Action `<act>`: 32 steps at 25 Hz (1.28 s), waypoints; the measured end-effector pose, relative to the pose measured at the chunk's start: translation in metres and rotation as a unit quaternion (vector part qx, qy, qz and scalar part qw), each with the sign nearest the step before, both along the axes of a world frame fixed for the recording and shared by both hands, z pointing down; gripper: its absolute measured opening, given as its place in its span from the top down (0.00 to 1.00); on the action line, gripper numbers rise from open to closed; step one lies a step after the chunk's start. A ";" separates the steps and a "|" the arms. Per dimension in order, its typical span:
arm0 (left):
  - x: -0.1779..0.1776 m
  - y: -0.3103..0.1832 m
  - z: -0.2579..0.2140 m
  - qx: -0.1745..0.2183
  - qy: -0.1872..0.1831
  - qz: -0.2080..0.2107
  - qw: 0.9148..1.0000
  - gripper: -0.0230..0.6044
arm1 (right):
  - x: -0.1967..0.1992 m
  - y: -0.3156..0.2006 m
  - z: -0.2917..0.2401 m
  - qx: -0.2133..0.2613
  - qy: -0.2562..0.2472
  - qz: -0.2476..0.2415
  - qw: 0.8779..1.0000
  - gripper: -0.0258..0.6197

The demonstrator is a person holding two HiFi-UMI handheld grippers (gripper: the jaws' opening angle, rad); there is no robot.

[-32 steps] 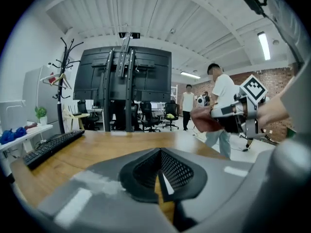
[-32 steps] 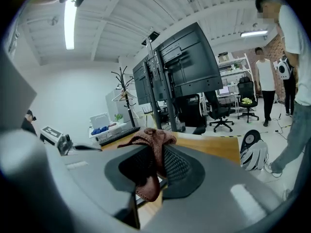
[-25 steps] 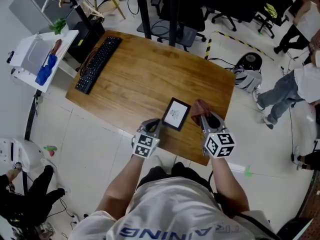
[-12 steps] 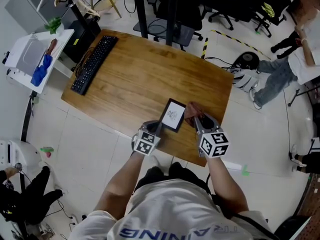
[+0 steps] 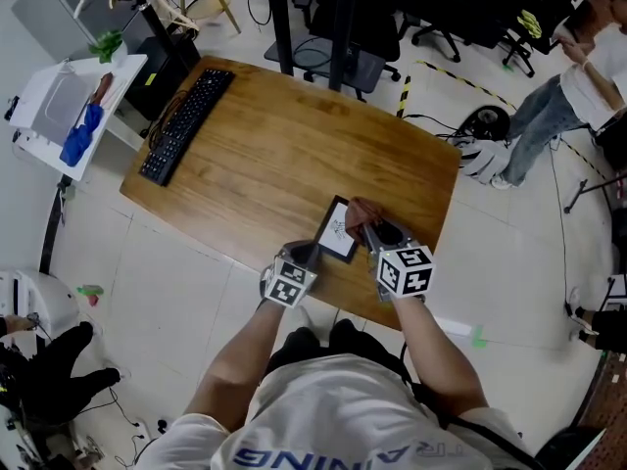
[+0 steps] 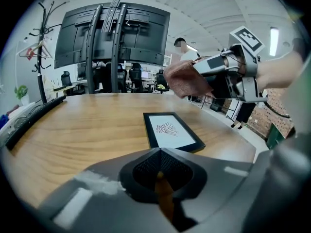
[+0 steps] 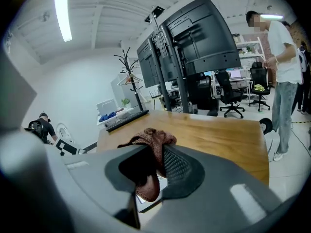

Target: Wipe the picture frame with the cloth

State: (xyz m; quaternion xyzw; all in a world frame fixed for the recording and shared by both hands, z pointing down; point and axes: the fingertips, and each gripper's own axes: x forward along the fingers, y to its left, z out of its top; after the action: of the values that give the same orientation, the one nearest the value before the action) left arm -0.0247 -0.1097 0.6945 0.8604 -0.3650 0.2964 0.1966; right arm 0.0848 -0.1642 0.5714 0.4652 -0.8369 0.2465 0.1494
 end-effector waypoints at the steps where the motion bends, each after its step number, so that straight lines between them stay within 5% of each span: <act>1: 0.001 -0.001 -0.001 0.003 0.004 -0.001 1.000 0.96 | -0.004 -0.002 0.003 -0.006 -0.002 -0.002 1.000 0.83; 20: 0.005 -0.003 0.008 -0.008 0.010 0.002 1.000 0.96 | -0.050 -0.033 0.087 -0.151 0.000 0.030 0.988 0.83; 32: 0.003 -0.002 0.011 -0.007 0.014 -0.006 1.000 0.95 | -0.012 -0.029 0.098 -0.172 0.028 0.078 0.982 0.83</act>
State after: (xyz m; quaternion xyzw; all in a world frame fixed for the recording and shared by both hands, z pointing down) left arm -0.0220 -0.1112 0.7053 0.8607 -0.3658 0.2858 0.2093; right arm 0.0731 -0.1928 0.6689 0.5028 -0.7390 0.3845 0.2309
